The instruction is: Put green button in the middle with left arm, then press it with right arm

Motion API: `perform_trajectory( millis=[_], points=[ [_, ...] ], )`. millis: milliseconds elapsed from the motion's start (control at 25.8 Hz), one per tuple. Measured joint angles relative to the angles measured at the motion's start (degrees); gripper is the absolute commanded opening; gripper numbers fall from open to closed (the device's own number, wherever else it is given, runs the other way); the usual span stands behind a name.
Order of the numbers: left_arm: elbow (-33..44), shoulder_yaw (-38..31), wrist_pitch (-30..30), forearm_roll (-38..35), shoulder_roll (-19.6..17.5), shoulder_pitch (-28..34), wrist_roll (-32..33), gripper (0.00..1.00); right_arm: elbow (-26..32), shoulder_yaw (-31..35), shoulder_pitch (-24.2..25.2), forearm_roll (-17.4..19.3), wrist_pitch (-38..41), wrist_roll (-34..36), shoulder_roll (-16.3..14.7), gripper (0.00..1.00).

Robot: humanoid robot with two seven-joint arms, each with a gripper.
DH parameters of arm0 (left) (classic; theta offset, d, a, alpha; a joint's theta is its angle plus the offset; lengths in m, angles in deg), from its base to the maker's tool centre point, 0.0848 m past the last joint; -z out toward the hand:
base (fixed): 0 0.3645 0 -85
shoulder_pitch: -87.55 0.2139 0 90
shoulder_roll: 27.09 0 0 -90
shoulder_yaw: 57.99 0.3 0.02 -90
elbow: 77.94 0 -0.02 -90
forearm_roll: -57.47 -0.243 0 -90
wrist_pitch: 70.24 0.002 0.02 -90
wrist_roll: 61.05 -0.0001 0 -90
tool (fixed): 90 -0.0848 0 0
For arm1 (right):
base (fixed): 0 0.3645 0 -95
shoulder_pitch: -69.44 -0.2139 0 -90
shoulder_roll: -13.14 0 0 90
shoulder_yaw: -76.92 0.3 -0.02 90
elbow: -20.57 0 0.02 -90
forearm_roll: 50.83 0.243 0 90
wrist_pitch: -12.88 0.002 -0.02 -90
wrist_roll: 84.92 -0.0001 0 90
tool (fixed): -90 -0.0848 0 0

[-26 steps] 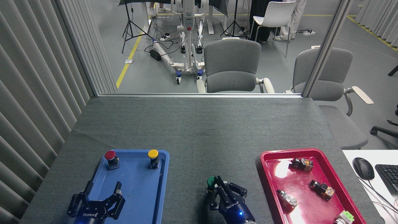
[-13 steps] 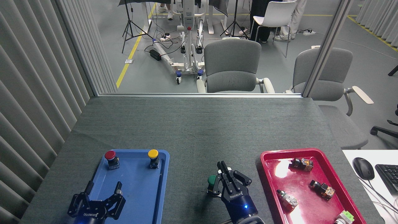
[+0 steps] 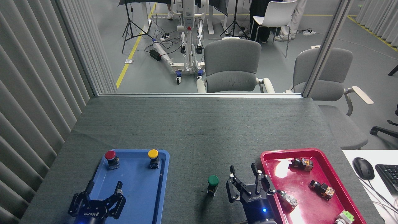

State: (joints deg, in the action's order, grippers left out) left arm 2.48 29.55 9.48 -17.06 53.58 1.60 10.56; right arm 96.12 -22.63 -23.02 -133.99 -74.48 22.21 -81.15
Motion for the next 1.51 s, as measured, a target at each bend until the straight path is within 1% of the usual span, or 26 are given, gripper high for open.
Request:
perform_trajectory(
  millis=[116, 465, 698, 775, 891, 969, 1047, 1163, 1279, 1512],
  points=[
    [-0.26, -0.05, 0.04, 0.00, 0.01, -0.01, 0.00, 0.99, 0.93, 2.10, 1.65, -0.03, 0.07, 0.12, -0.35, 0.99],
    [-0.87, -0.04, -0.03, -0.02, 0.04, -0.01, -0.06, 0.99, 3.48, 6.38, 6.19, -0.06, 0.07, 0.07, -3.00, 0.99],
    [-1.15, 0.08, 0.04, -0.03, -0.01, -0.01, -0.25, 0.99, 3.84, 7.17, 7.38, 0.01, 0.55, -0.11, -3.55, 0.99],
    [-0.97, 1.22, 0.06, 0.02, -0.14, -0.06, -0.27, 0.99, 3.78, 7.28, 7.34, 0.22, 0.56, 0.08, -3.94, 0.99],
    [-0.85, 6.54, -0.32, 0.18, -1.21, -1.49, -0.28, 0.99, 3.73, 7.47, 7.24, 0.73, 0.49, 0.25, -4.24, 0.99],
    [-1.34, 12.78, -0.92, 0.44, -2.75, -3.82, -0.28, 0.99, 3.73, 7.53, 7.23, 0.89, 0.27, 0.31, -4.25, 0.99],
    [-2.96, 20.26, -1.57, 0.83, -4.08, -7.39, -0.28, 0.99, 3.81, 7.58, 7.26, 0.95, 0.06, 0.41, -4.22, 0.99],
    [-7.43, 30.20, -1.77, 2.07, -4.58, -12.73, -0.29, 0.99, 3.93, 7.57, 7.33, 0.96, -0.14, 0.44, -4.21, 0.99],
    [-11.60, 35.23, -1.66, 3.95, -3.31, -15.35, -0.29, 0.99, 3.98, 7.54, 7.37, 0.93, -1.38, 0.20, -4.29, 0.99],
    [-19.07, 40.71, -1.92, 4.99, 0.73, -19.43, -0.14, 0.99, 3.99, 7.43, 7.24, 0.90, -3.44, 0.11, -4.36, 0.99]
  ],
)
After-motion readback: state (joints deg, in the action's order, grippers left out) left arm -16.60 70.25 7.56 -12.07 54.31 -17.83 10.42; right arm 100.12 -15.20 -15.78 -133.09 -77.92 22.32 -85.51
